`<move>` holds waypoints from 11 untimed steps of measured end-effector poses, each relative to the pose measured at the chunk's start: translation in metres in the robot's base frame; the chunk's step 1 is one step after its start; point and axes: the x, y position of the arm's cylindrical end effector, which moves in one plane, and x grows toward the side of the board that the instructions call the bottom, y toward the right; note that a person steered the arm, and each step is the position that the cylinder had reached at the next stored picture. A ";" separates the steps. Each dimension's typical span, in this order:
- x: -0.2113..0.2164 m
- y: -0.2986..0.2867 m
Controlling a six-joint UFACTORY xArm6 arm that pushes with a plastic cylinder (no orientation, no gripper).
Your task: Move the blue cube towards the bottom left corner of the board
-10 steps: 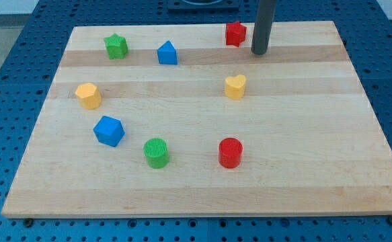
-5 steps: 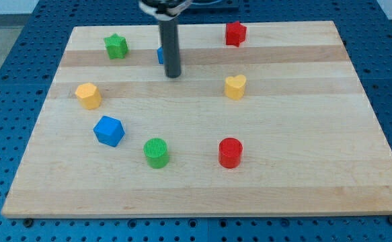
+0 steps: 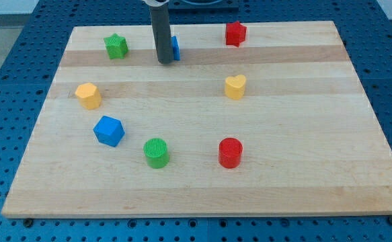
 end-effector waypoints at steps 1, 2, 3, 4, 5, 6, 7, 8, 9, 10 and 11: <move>0.000 0.017; 0.005 0.040; 0.058 0.019; 0.097 0.004; 0.126 0.001; 0.147 -0.018; 0.168 -0.037; 0.181 -0.059; 0.187 -0.076; 0.187 -0.089; 0.175 -0.096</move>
